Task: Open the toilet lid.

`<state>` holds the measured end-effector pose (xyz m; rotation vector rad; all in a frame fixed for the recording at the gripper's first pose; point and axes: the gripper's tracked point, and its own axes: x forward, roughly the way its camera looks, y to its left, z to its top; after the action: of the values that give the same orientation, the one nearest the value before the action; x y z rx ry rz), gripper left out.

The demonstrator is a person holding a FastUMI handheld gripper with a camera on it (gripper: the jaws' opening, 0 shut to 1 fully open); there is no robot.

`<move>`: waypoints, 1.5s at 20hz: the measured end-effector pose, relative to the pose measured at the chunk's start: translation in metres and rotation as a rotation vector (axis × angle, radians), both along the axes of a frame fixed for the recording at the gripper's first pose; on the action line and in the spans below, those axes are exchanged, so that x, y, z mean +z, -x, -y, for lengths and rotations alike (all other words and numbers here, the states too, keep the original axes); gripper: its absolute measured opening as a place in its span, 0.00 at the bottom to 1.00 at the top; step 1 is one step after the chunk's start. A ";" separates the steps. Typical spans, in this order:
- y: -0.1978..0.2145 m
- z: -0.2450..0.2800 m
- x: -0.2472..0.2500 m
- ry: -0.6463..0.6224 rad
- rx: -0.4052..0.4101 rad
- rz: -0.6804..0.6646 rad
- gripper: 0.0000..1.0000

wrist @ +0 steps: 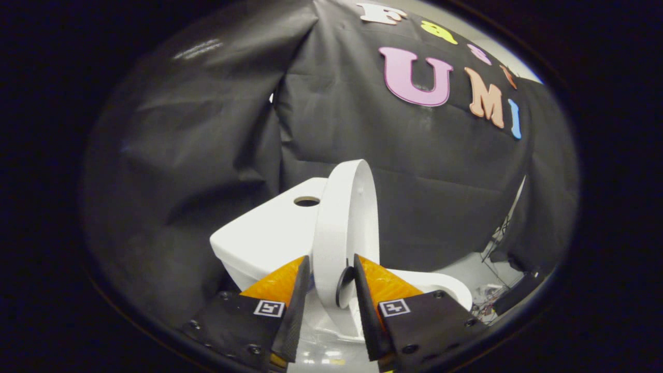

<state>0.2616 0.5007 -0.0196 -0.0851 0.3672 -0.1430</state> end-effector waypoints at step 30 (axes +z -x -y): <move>0.160 0.147 0.076 -0.064 0.017 0.297 1.00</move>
<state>0.1012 0.3541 0.0561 -0.0028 0.0742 -0.1244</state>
